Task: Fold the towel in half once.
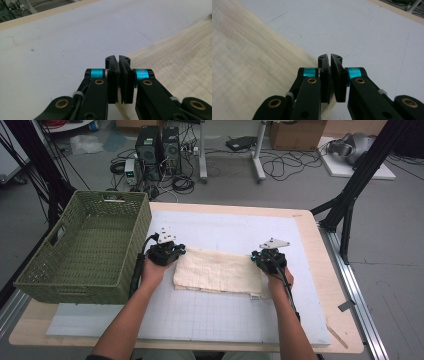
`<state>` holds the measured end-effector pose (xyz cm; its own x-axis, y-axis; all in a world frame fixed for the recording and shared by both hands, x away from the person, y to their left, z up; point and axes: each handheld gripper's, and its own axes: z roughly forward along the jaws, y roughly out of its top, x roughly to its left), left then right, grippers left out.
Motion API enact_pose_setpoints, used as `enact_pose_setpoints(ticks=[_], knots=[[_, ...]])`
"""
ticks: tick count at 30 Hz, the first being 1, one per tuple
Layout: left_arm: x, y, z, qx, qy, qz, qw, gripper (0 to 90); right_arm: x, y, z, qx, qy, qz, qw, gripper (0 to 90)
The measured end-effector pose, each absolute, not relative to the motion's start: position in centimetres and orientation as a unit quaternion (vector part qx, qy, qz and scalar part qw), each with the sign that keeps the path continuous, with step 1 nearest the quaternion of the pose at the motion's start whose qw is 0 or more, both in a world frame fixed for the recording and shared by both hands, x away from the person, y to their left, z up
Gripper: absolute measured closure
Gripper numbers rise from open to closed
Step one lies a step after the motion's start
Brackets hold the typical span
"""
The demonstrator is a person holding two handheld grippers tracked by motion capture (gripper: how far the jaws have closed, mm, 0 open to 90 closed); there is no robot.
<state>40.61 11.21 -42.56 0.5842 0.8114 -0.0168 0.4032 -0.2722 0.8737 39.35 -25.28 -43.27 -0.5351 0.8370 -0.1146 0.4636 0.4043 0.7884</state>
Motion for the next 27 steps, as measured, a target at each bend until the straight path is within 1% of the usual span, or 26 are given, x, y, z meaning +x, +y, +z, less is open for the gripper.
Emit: enact_pose_setpoints(ticks=[2, 5, 6, 7, 8, 9, 12, 13, 15, 16, 17, 18, 20, 23, 27], knots=[[40.8, 11.2, -42.8, 0.756, 0.41, 0.224, 0.459, 85.7, 39.8, -25.1, -43.3, 0.41, 0.793, 0.365, 0.263, 86.3], [40.9, 11.2, -43.4, 0.766, 0.413, 0.213, 0.445, 84.3, 40.2, -24.9, -43.3, 0.41, 0.794, 0.36, 0.266, 86.2], [40.9, 11.2, -43.5, 0.762, 0.419, 0.212, 0.446, 80.6, 40.3, -24.8, -43.4, 0.411, 0.795, 0.359, 0.266, 85.5], [40.9, 11.3, -43.4, 0.759, 0.424, 0.209, 0.448, 74.2, 40.3, -24.8, -43.5, 0.413, 0.793, 0.358, 0.269, 82.8], [40.9, 11.5, -43.4, 0.756, 0.428, 0.211, 0.449, 68.2, 40.4, -24.9, -43.5, 0.416, 0.79, 0.362, 0.267, 78.4], [40.8, 11.7, -43.3, 0.755, 0.428, 0.21, 0.449, 64.3, 40.4, -25.0, -43.6, 0.419, 0.787, 0.373, 0.256, 75.0], [40.3, 12.2, -43.0, 0.75, 0.434, 0.207, 0.455, 58.0, 40.1, -25.4, -43.3, 0.43, 0.782, 0.379, 0.247, 65.8], [40.0, 12.4, -43.0, 0.747, 0.436, 0.206, 0.457, 56.1, 39.9, -25.5, -43.0, 0.43, 0.778, 0.383, 0.251, 62.8], [39.6, 12.7, -42.9, 0.74, 0.444, 0.206, 0.462, 50.2, 39.5, -25.8, -42.4, 0.429, 0.772, 0.395, 0.254, 60.0], [39.4, 12.9, -42.8, 0.741, 0.449, 0.203, 0.456, 47.2, 39.3, -25.9, -42.1, 0.428, 0.77, 0.398, 0.255, 57.0], [39.2, 13.0, -42.6, 0.742, 0.453, 0.194, 0.454, 43.9, 39.0, -26.0, -41.8, 0.428, 0.769, 0.4, 0.257, 54.4], [39.0, 13.1, -42.5, 0.745, 0.452, 0.186, 0.454, 42.2, 38.7, -26.2, -41.5, 0.426, 0.768, 0.404, 0.255, 54.1], [38.5, 13.0, -42.0, 0.753, 0.442, 0.18, 0.453, 42.4, 38.2, -26.4, -41.2, 0.423, 0.77, 0.404, 0.256, 52.9], [37.3, 12.9, -41.6, 0.748, 0.423, 0.194, 0.473, 45.1, 37.2, -26.9, -40.8, 0.418, 0.771, 0.406, 0.257, 51.5], [36.1, 13.2, -41.8, 0.742, 0.423, 0.195, 0.482, 44.9, 35.6, -27.7, -40.8, 0.415, 0.771, 0.415, 0.25, 50.2]])
